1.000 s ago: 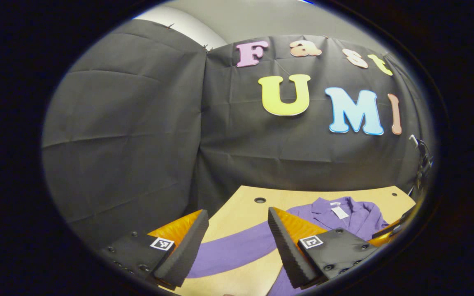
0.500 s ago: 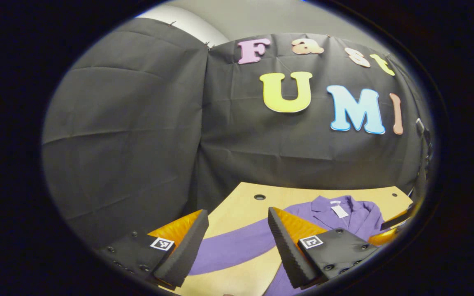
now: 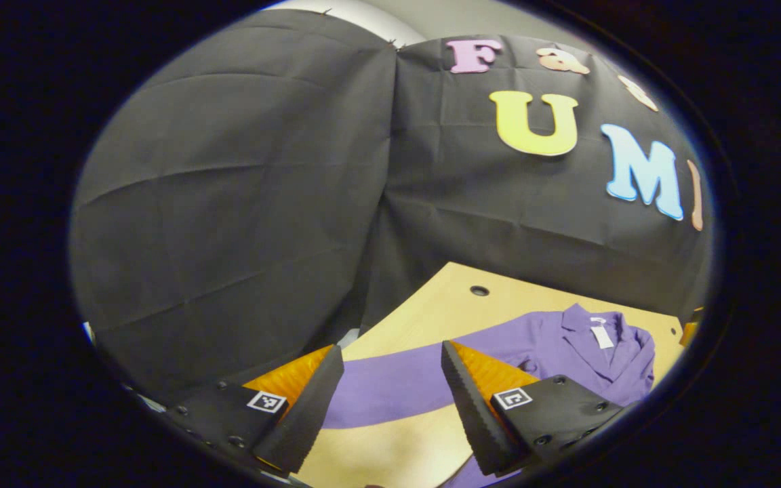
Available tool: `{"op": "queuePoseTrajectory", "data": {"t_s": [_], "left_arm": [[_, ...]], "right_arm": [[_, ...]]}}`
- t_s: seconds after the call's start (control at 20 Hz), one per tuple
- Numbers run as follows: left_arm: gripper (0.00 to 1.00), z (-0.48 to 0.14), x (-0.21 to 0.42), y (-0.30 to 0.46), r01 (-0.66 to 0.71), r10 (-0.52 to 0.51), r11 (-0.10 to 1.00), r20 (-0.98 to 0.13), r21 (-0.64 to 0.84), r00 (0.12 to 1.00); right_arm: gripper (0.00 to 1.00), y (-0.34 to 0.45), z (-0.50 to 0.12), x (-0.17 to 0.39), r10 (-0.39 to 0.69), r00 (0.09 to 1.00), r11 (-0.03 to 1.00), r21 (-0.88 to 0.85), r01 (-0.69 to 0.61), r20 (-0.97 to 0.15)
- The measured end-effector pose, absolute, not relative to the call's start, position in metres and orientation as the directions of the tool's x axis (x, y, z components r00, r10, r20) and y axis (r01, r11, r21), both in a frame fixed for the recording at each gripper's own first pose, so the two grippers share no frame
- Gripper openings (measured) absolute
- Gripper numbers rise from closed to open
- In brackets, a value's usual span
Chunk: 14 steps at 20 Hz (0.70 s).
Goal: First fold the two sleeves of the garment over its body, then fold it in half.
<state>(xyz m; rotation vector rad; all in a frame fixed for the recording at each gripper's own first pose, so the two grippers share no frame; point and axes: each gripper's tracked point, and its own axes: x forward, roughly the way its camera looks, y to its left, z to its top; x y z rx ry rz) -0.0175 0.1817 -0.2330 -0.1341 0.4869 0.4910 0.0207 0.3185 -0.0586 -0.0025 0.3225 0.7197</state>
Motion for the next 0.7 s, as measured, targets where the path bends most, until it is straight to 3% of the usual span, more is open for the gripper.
{"op": "queuePoseTrajectory", "data": {"t_s": [0.25, 0.7], "left_arm": [[0.94, -0.264, -0.04, 0.227, -0.605, 0.522, 0.795, -0.563, 0.049, 0.641], [0.95, -0.325, -0.051, 0.264, -0.722, 0.542, 0.691, -0.692, 0.043, 0.477]], "right_arm": [[0.86, 0.319, -0.059, 0.02, 0.65, 0.7, 0.75, 0.097, -0.655, -0.297], [0.86, 0.317, -0.059, 0.021, 0.645, 0.7, 0.751, 0.088, -0.654, -0.307]]}}
